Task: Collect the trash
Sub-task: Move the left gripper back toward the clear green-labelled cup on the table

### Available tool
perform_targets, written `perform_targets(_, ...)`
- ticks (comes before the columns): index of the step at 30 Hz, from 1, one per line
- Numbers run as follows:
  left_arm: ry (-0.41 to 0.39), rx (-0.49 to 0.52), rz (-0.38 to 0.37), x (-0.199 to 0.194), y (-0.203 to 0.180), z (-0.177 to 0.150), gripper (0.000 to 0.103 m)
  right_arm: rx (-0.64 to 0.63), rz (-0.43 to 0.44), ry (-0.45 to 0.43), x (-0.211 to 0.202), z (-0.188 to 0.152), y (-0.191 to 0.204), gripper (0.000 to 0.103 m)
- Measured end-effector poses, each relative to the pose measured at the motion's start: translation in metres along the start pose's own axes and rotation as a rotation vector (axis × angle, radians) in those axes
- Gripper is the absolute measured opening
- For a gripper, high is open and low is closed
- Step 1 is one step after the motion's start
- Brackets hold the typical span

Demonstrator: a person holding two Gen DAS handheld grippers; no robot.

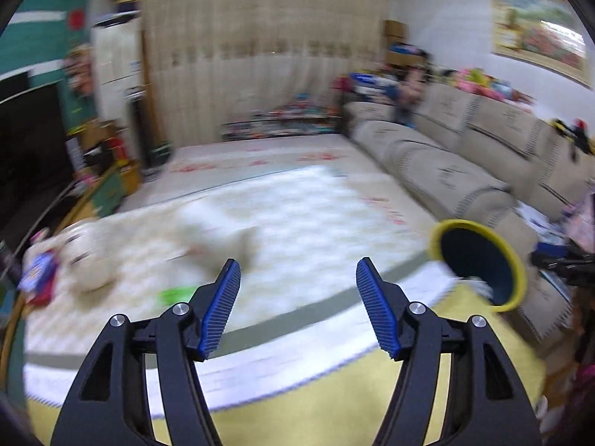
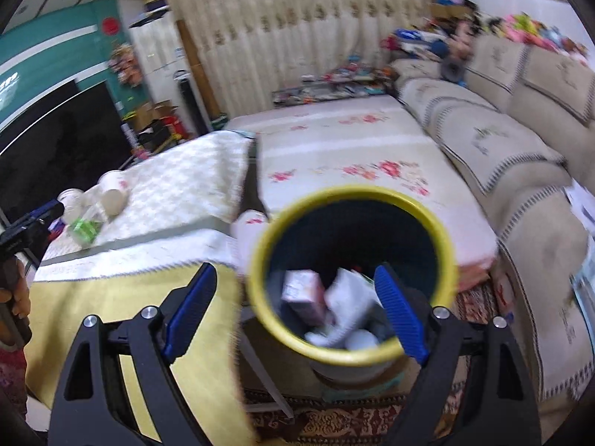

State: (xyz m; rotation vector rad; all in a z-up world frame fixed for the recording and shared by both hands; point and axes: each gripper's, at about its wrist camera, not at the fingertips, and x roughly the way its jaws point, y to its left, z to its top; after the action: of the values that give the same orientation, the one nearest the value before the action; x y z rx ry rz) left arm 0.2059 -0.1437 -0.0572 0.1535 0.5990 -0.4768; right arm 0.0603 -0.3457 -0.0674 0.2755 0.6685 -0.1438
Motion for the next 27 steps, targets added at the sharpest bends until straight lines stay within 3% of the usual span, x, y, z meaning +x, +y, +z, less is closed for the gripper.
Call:
perform_targets(6,-0.02,-0.086,0.161,0.0,0.097,-0.023,0.065,-0.108,0.165,-0.025,0.025,0.04,0.085,0.082)
perform_targets(11,-0.039,-0.183,0.165,0.011,0.139,-0.04,0.065,-0.212,0.276,-0.023,0.057,0.074,0.161,0.082)
perform_targets(20,-0.081,-0.165,0.152,0.001,0.128,-0.043,0.068,-0.327,0.322,0.103,0.165,0.102,0.255,0.082)
perform_targets(27,-0.067,-0.164,0.123,0.003,0.121,-0.043,0.068,-0.375,0.32,0.198,0.222,0.104,0.289,0.082)
